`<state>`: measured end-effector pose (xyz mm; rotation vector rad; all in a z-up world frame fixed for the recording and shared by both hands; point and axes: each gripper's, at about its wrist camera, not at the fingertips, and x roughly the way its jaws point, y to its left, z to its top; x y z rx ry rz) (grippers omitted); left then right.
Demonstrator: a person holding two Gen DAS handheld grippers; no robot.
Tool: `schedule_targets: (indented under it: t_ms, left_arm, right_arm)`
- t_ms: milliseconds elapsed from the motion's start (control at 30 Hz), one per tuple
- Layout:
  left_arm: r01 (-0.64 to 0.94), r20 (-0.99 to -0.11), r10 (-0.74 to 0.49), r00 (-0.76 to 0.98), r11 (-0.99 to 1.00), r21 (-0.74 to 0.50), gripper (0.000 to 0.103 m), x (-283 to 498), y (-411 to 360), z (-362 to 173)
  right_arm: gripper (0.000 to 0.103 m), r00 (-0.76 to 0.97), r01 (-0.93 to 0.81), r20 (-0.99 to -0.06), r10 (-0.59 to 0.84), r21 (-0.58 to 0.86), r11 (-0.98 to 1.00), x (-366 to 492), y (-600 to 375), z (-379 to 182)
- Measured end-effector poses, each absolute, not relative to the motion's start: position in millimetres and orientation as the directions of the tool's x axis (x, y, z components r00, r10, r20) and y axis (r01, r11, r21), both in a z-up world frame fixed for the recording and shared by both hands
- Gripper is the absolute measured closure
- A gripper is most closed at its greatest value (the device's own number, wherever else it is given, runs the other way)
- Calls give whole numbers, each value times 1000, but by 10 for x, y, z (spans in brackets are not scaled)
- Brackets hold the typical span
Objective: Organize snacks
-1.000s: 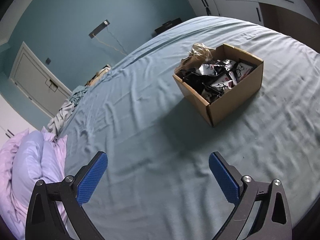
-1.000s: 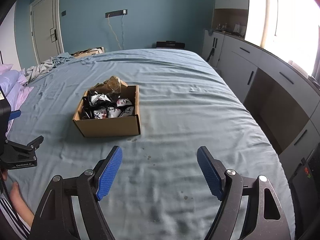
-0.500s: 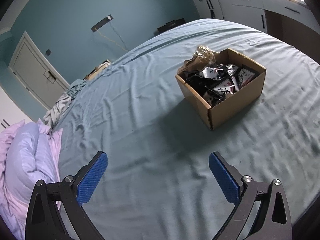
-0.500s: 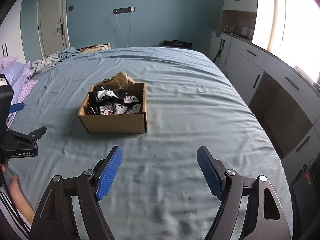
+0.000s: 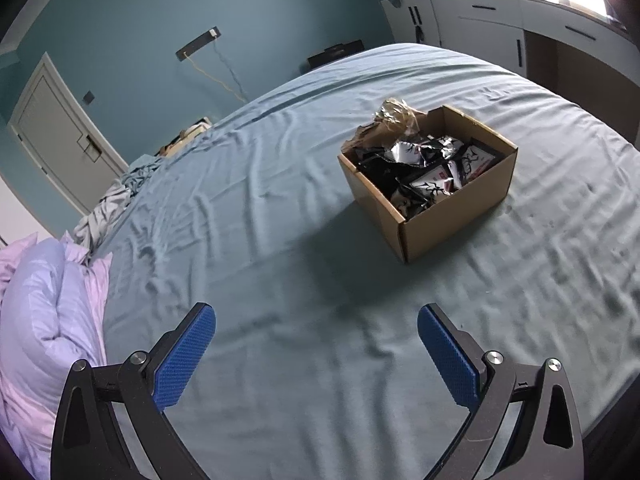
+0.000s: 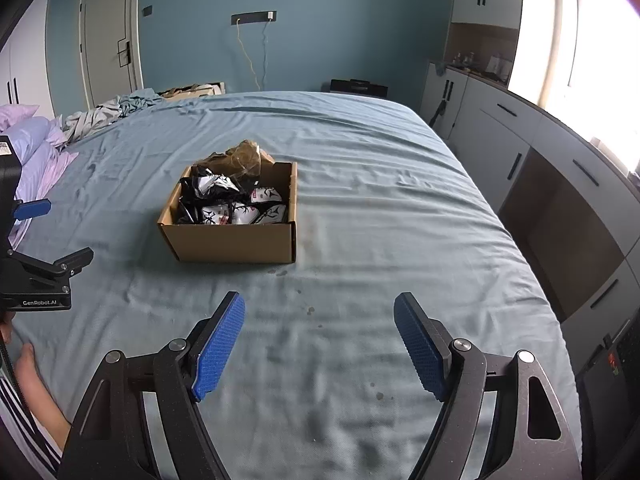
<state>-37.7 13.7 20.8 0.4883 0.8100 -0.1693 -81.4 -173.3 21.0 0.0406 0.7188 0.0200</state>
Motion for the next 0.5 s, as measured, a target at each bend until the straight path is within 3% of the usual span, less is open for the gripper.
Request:
schedule_targets:
  t_ms: [500]
  left_arm:
    - [338,-736,10,677,884,323,0,-380,141,227]
  right_arm:
    - [27,746,-13,-665,36,40,999,-805,-1718,191]
